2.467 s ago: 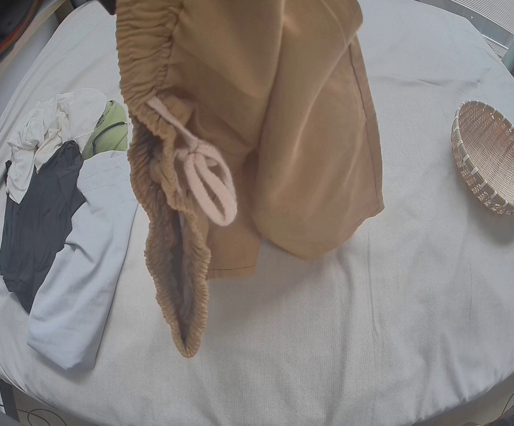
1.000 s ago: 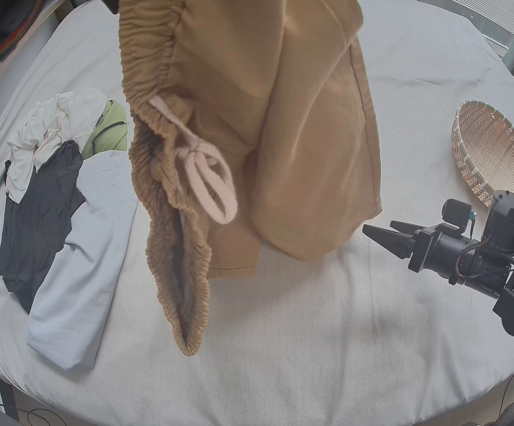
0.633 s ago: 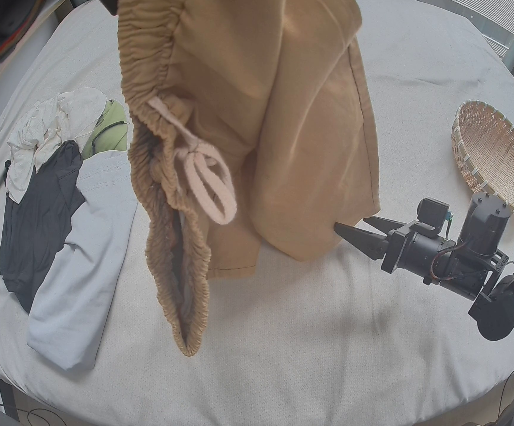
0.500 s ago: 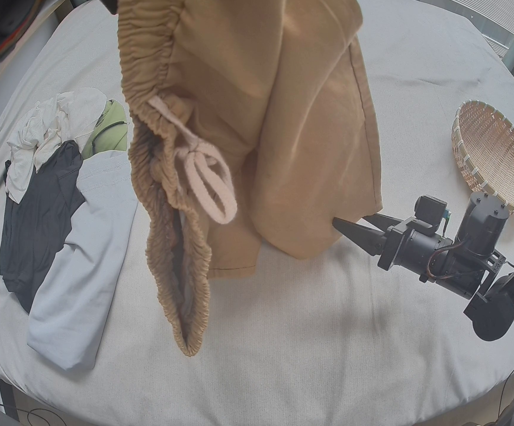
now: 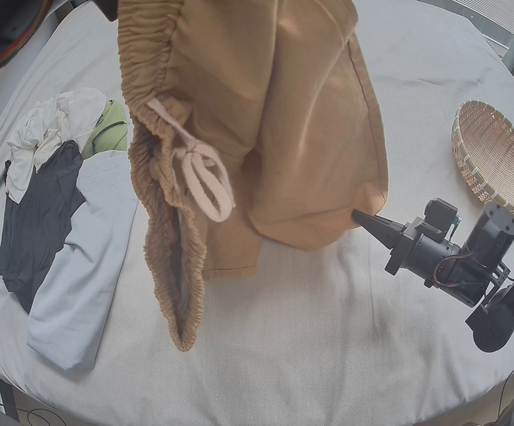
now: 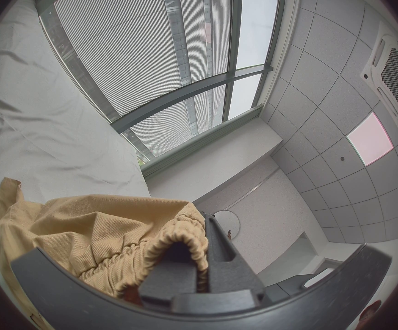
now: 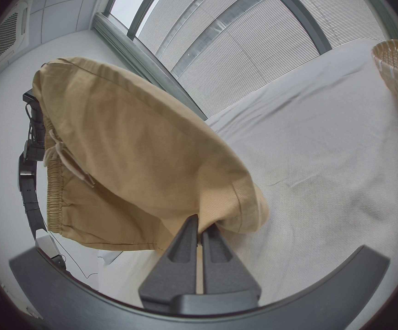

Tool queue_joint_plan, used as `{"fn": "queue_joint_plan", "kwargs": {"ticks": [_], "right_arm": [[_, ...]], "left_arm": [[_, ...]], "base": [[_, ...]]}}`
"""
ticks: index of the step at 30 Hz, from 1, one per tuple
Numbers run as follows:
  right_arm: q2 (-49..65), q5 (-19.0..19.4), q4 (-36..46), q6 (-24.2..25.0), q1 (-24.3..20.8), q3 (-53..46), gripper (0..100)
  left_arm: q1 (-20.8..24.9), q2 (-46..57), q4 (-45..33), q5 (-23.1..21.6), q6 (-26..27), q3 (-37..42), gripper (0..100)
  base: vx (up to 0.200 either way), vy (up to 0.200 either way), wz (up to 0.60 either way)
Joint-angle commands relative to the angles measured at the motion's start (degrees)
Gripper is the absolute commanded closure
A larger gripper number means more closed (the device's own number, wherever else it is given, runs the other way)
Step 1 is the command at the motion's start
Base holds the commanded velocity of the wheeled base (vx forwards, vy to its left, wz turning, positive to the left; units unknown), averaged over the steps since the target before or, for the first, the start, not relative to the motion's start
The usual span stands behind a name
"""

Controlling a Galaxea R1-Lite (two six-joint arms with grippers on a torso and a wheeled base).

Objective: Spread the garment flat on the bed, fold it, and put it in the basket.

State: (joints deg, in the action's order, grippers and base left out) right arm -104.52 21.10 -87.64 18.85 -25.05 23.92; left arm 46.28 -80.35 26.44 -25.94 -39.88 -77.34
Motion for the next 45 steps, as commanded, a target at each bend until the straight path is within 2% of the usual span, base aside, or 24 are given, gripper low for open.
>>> {"fn": "queue_joint_plan", "kwargs": {"ticks": [1, 4, 8, 11, 14, 15, 16, 18, 21, 22, 25, 26, 28, 34, 38, 42, 45], "right_arm": [[11.7, -1.2, -0.6, 0.2, 1.9, -5.7, 100], [18.2, -3.0, -0.4, 1.3, 3.5, -5.8, 100], [24.9, -3.1, 3.1, 4.4, 5.6, -3.8, 100], [32.0, -2.8, 11.9, 4.6, 6.6, -1.6, 100], [39.0, -2.4, 21.5, 4.8, 6.5, 2.0, 100], [39.0, -2.4, 21.5, 4.8, 6.5, 2.0, 100], [42.7, -1.9, 27.2, 4.9, 6.5, 4.8, 100], [46.3, -1.1, 33.5, 5.0, 6.5, 7.7, 100], [48.7, -0.8, 38.7, 4.9, 6.6, 8.3, 100], [49.5, -0.8, 41.7, 4.9, 6.9, 8.0, 100], [49.5, -0.7, 42.7, 4.9, 7.9, 6.9, 100], [48.6, -0.6, 42.8, 4.9, 10.6, 4.6, 100], [46.6, -0.3, 42.7, 5.0, 12.3, 2.9, 100], [39.0, 0.7, 41.3, 4.8, 15.1, -4.3, 100], [33.1, 3.2, 34.0, 5.0, 15.9, -10.5, 100], [27.4, 3.5, 26.4, 4.8, 15.4, -15.1, 100], [25.5, 3.6, 24.4, 4.7, 15.1, -16.7, 100]], "left_arm": [[-1.2, 0.4, -0.1, 0.5, 0.0, -2.1, 100], [-1.2, 0.5, -0.7, 1.4, 0.0, -3.9, 100], [-0.9, 0.5, -0.9, 1.5, 0.3, -6.1, 100], [-1.4, 0.3, -2.0, 1.9, 0.3, -7.5, 100], [-2.0, 0.5, -7.5, 4.6, 0.3, -8.8, 100], [-2.0, 0.5, -7.5, 4.6, 0.3, -8.8, 100], [-2.1, 0.5, -11.9, 6.0, 0.3, -10.0, 100], [-3.0, 0.6, -15.4, 7.0, 0.3, -10.6, 100], [-5.1, 1.3, -17.5, 7.3, 0.1, -9.4, 100], [-6.1, 1.9, -18.7, 7.3, 0.0, -6.9, 100], [-7.1, 2.2, -18.5, 7.4, 0.0, -3.7, 100], [-9.9, 2.4, -18.4, 8.6, 0.0, 0.5, 100], [-11.8, 2.4, -18.4, 9.4, -0.6, 3.1, 100], [-17.2, 2.5, -17.2, 9.4, -6.3, 11.5, 100], [-18.7, 3.0, -8.7, 9.4, -7.1, 20.1, 100], [-20.4, 3.1, 1.0, 9.2, -7.2, 26.4, 100], [-20.8, 3.2, 3.3, 9.2, -7.3, 28.0, 100]], "base": [[0.000, 0.000, 0.00], [0.000, 0.000, 0.00], [0.000, 0.000, 0.00], [0.000, 0.000, 0.00], [0.000, 0.000, 0.00], [0.000, 0.000, 0.00], [0.000, 0.000, 0.00], [0.000, 0.000, 0.00], [0.000, 0.000, 0.00], [0.000, 0.000, 0.00], [0.000, 0.000, 0.00], [0.000, 0.000, 0.00], [0.000, 0.000, 0.00], [0.000, 0.000, 0.00], [0.000, 0.000, 0.00], [0.000, 0.000, 0.00], [0.000, 0.000, 0.00]]}}
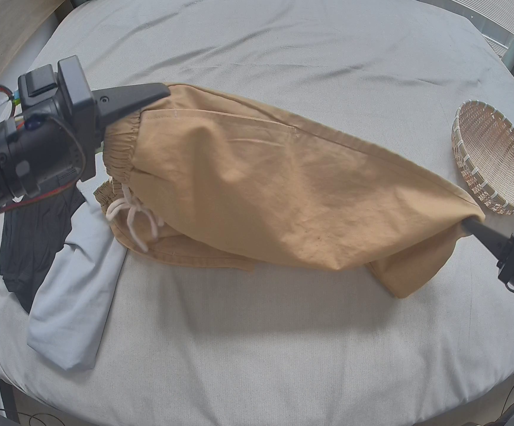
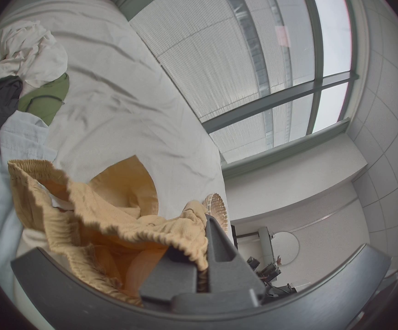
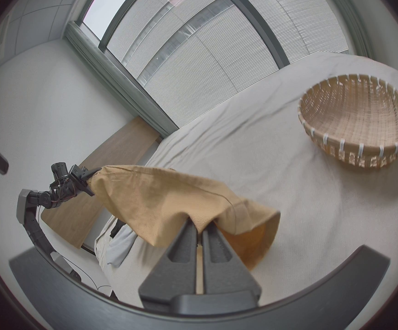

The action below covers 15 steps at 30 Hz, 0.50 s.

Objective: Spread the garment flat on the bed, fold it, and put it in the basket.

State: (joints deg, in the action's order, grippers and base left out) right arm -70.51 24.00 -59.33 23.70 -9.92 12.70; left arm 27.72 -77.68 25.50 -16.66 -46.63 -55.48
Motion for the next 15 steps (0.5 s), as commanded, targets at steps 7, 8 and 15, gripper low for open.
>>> {"fn": "queue_joint_plan", "kwargs": {"ticks": [7, 8, 15], "right_arm": [[-12.9, 0.7, -7.5, -0.2, -0.2, -7.5, 100], [-13.0, 0.7, -7.8, -0.1, -0.2, -7.9, 100], [-13.1, 0.9, -9.2, 0.0, -0.2, -8.0, 0]], "left_arm": [[-2.8, 1.9, 5.8, 0.0, -0.6, 9.2, 100], [-2.8, 2.1, 5.8, 0.0, -0.6, 9.7, 100], [-2.8, 2.7, 6.6, 0.1, -0.4, 12.2, 100]], "base": [[0.000, 0.000, 0.00], [0.000, 0.000, 0.00], [0.000, 0.000, 0.00]]}}
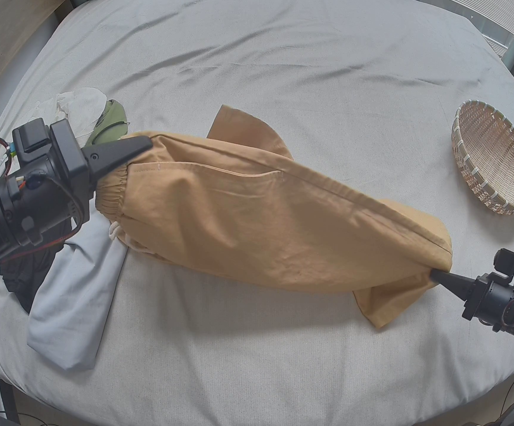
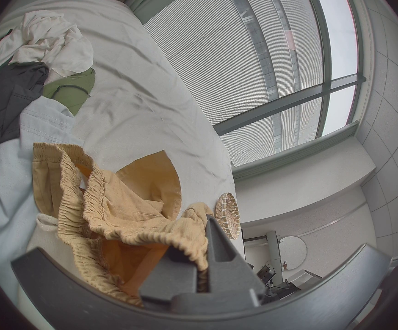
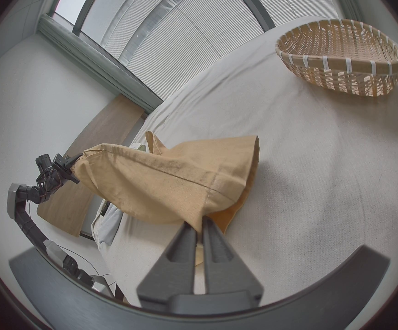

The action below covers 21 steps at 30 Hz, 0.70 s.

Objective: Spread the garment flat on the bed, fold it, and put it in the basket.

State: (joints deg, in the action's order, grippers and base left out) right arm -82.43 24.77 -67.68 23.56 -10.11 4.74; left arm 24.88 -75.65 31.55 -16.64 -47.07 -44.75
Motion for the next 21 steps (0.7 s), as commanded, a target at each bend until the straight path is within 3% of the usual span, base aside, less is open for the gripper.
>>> {"fn": "queue_joint_plan", "kwargs": {"ticks": [1, 16, 21], "right_arm": [[-1.2, 0.1, -1.9, 0.3, 0.0, 0.1, 0], [-7.7, 0.0, -13.3, 8.3, 0.0, 4.8, 0], [-8.6, 0.0, -15.6, 10.3, -1.8, 5.7, 0]], "left_arm": [[0.0, 0.7, 1.1, 0.0, 0.0, 1.8, 100], [0.2, 0.6, 4.4, -0.1, 0.0, 4.1, 100], [0.2, 0.6, 4.5, -0.1, 0.0, 4.1, 100]], "base": [[0.000, 0.000, 0.00], [0.000, 0.000, 0.00], [0.000, 0.000, 0.00]]}}
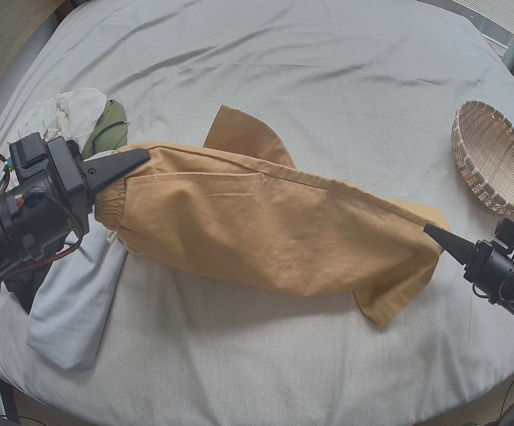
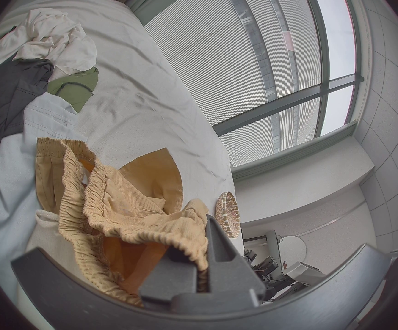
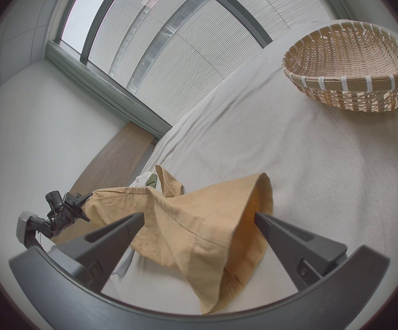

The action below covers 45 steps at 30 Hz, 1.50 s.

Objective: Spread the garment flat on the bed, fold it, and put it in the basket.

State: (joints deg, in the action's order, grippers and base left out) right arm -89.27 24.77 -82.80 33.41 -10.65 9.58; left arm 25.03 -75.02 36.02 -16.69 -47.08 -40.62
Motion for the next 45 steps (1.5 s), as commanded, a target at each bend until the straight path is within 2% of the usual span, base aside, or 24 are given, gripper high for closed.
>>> {"fn": "queue_joint_plan", "kwargs": {"ticks": [1, 8, 18, 19, 34, 38, 43, 44, 45], "right_arm": [[-1.9, 0.0, -0.4, 0.6, -1.6, 1.1, 0], [-1.9, -0.1, -0.5, 3.5, -4.1, 3.2, 0], [-1.8, -0.2, -0.5, 3.6, -4.2, 4.8, 0], [-1.9, -0.2, -0.5, 3.6, -4.2, 4.8, 100], [-1.6, -0.2, -0.5, 3.5, -4.1, 4.0, 100], [2.5, -0.2, 0.0, 3.2, -5.3, 4.0, 100], [4.7, -0.2, 1.2, 3.1, -6.6, 2.6, 100], [4.7, -0.1, 1.2, 3.1, -6.6, 2.2, 0], [4.7, -0.1, 1.2, 3.1, -6.6, 2.2, 0]], "left_arm": [[0.0, -0.1, 0.0, 0.0, 0.0, 0.0, 100], [0.0, -0.1, 0.0, 0.0, 0.0, -0.3, 100], [0.0, -0.1, 0.0, 0.0, 0.0, 0.0, 100], [0.0, -0.1, 0.0, 0.0, 0.1, 0.0, 100], [0.0, -0.6, 0.5, 0.0, 0.1, -0.5, 100], [0.1, -0.7, 4.8, -0.5, -0.1, -1.0, 100], [0.1, -0.9, 5.6, -1.7, -0.1, -1.0, 100], [0.2, -0.9, 5.6, -1.7, -0.1, -0.9, 100], [0.2, -0.9, 5.6, -1.7, -0.1, -0.9, 100]], "base": [[0.000, 0.000, 0.00], [0.000, 0.000, 0.00], [0.000, 0.000, 0.00], [0.000, 0.000, 0.00], [0.000, 0.000, 0.00], [0.000, 0.000, 0.00], [0.000, 0.000, 0.00], [0.000, 0.000, 0.00], [0.000, 0.000, 0.00]]}}
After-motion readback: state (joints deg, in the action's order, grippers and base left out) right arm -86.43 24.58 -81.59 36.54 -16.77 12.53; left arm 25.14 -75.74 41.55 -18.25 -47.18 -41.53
